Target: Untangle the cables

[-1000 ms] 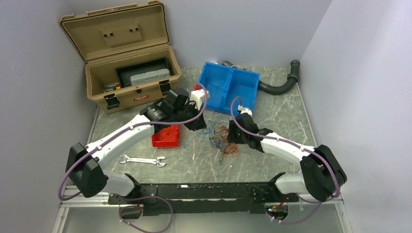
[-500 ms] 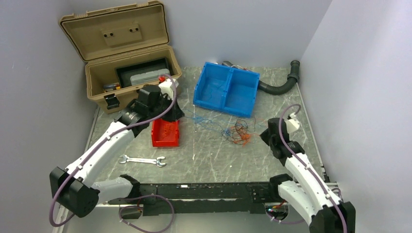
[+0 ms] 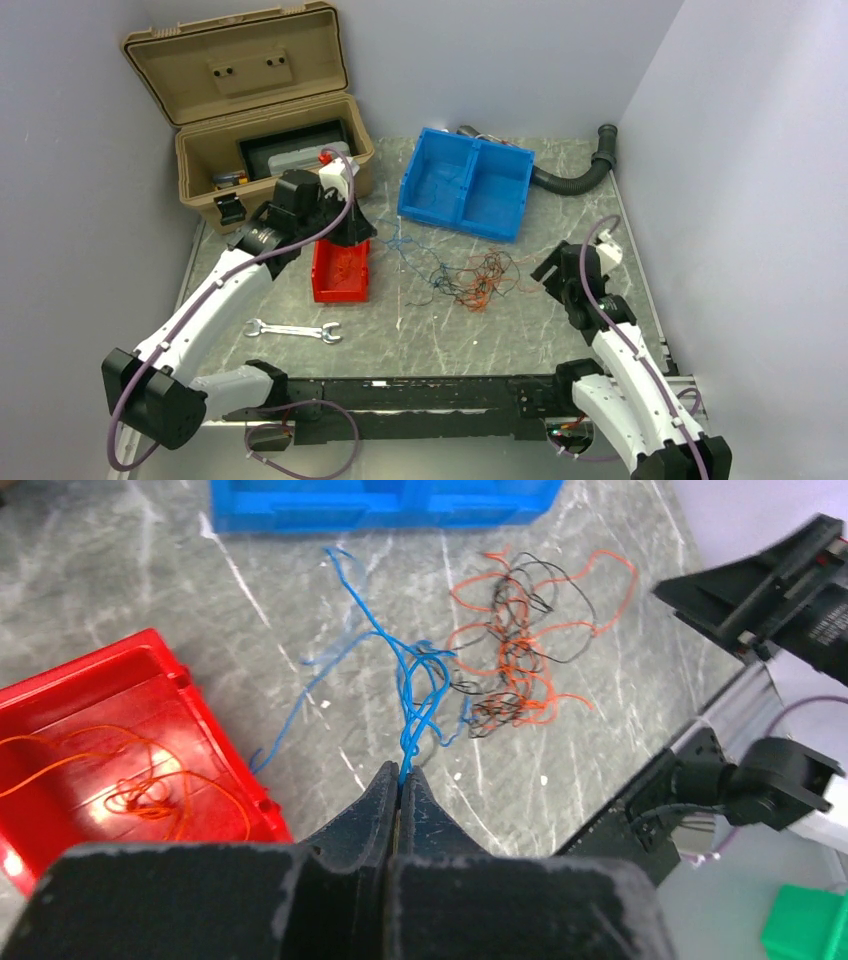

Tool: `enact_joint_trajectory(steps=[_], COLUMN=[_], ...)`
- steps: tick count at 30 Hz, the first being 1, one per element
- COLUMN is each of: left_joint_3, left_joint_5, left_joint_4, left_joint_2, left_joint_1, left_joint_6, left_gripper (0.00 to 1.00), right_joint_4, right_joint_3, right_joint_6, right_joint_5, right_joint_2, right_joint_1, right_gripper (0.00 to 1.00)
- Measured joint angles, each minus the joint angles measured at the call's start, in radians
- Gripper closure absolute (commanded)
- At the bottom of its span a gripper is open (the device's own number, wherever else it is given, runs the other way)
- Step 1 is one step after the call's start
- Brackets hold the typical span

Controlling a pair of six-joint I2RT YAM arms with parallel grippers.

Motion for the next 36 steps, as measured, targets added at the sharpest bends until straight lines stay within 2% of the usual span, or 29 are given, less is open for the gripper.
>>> enact_joint_trajectory(steps=[4, 11, 18, 21, 24, 26, 27, 29, 30, 32, 36], left_joint_3=[-0.001, 0.025, 0.039, 0.043, 0.049, 0.055, 0.057, 0.061, 0.062, 0.070, 0.116], left_joint_5=[0.091, 0.155, 0.168, 0.169, 0.169, 0.168, 0.167, 0.164, 0.161, 0.154, 0.092], left_joint_4=[0.032, 0.048, 0.048, 0.048, 0.047, 0.045, 0.045, 0.045, 0.043, 0.037, -0.002], left_joint_2=[0.011, 0.013, 0.013, 0.014, 0.016, 0.017, 0.018, 0.018, 0.018, 0.020, 0.029], left_joint_1=[-0.003, -0.013, -0.013, -0.013, -0.013, -0.013, -0.013, -0.013, -0.013, -0.013, -0.013], left_joint_6=[0.000, 0.008, 0.017, 0.018, 0.019, 0.019, 0.021, 0.025, 0.027, 0.035, 0.053], left_gripper=[1.00, 1.00, 1.00, 1.00, 1.00, 1.00, 1.00, 1.00, 1.00, 1.00, 1.00], right_joint_4=[0.104, 0.268, 0.370, 0.406, 0.432, 0.446, 0.449, 0.448, 0.447, 0.435, 0.368], right_joint_3=[0.012, 0.089, 0.140, 0.158, 0.177, 0.182, 0.182, 0.182, 0.181, 0.181, 0.164], right_joint_6=[-0.158, -0.346, -0.406, -0.424, -0.435, -0.441, -0.443, -0.443, -0.440, -0.422, -0.356], right_joint_5=[-0.180, -0.349, -0.417, -0.441, -0.458, -0.463, -0.466, -0.465, -0.460, -0.428, -0.264], right_joint_2=[0.022, 0.179, 0.368, 0.436, 0.489, 0.513, 0.522, 0.534, 0.538, 0.540, 0.517], right_joint_1=[0.043, 0.302, 0.439, 0.462, 0.476, 0.483, 0.485, 0.489, 0.490, 0.492, 0.490], right_gripper=[0.19, 0.19, 0.18, 0.21, 0.33, 0.48, 0.61, 0.97, 1.00, 1.00, 1.00])
